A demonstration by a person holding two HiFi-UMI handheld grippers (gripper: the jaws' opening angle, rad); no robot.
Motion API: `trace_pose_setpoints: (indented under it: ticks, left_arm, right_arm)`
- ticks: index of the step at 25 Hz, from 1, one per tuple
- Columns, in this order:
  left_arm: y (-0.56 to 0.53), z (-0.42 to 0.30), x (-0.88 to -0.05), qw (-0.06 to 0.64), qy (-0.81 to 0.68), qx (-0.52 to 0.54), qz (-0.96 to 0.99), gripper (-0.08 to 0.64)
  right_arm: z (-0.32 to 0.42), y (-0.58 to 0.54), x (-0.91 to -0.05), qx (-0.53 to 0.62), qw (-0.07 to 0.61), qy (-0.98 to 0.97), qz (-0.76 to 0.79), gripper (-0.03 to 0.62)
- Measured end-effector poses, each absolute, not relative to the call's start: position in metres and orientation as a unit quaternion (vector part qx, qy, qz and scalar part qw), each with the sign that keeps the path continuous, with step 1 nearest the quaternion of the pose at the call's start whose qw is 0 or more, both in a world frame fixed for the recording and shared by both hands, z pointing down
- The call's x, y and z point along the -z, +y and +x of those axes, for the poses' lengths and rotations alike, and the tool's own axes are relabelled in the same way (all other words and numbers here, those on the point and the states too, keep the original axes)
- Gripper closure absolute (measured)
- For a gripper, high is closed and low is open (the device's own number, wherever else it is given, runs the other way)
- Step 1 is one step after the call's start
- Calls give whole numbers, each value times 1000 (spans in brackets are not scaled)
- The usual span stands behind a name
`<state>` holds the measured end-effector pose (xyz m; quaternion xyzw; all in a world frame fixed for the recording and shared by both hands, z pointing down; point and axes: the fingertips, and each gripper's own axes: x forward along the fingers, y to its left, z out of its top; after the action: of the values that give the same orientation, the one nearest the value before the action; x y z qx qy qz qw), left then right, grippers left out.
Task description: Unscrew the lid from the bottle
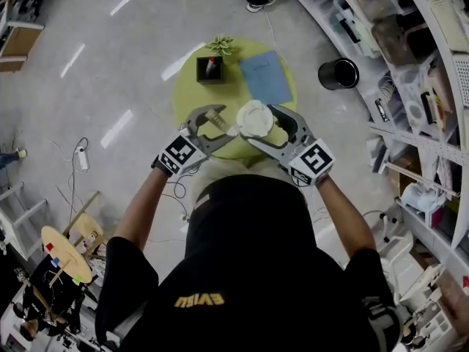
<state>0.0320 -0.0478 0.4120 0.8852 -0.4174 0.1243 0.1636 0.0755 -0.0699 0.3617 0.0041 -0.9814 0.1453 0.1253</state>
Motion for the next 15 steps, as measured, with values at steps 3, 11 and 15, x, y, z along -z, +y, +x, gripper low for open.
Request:
trace_pose_setpoints:
  ticks: [3,11,15]
  left_arm:
    - [-45,36,-399,163,-419,-105,887,258]
    - [-38,68,-372,166,-414,-67,893,261]
    - [-35,77,-366,161,-408,-66,896,262]
  right_arm:
    - [84,-77,-348,-181,96,-978,40,209]
    - [127,-94,-324,-293,2,-947,130,209]
    - [149,-97,-330,-349,-40,-921,166,209]
